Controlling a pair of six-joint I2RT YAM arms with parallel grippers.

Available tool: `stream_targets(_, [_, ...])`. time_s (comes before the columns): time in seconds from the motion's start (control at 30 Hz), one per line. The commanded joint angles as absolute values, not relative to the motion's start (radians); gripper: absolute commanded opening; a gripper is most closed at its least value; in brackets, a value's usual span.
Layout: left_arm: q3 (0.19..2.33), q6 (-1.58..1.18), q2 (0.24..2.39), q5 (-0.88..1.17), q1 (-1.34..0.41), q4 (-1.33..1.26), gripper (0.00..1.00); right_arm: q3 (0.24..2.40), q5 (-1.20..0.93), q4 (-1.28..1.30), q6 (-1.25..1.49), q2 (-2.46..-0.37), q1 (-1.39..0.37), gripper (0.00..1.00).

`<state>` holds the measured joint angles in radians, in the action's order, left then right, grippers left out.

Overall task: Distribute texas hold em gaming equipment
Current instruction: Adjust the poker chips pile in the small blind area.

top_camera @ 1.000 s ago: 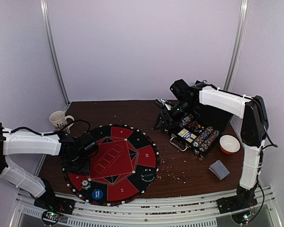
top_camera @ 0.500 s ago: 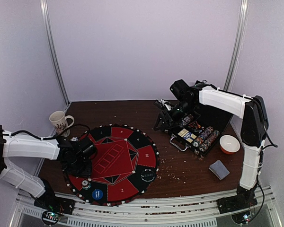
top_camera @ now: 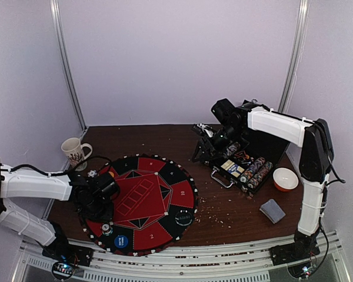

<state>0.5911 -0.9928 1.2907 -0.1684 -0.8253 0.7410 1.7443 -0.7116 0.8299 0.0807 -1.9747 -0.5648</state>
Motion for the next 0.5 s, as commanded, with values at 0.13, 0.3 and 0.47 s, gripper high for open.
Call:
stream_targets(0.13, [0.570, -0.987, 1.257, -0.069, -0.846, 0.862, 0.21, 1.775, -0.695, 0.855, 0.069, -1.979, -0.558, 0.55])
stream_targets(0.3, [0.583, -0.983, 1.270, -0.077, -0.859, 0.855, 0.21, 1.775, -0.691, 0.856, 0.066, -1.978, -0.555, 0.55])
stream_targets(0.47, [0.608, -0.964, 1.300, -0.106, -0.859, 0.836, 0.23, 1.772, -0.692, 0.858, 0.064, -1.977, -0.554, 0.55])
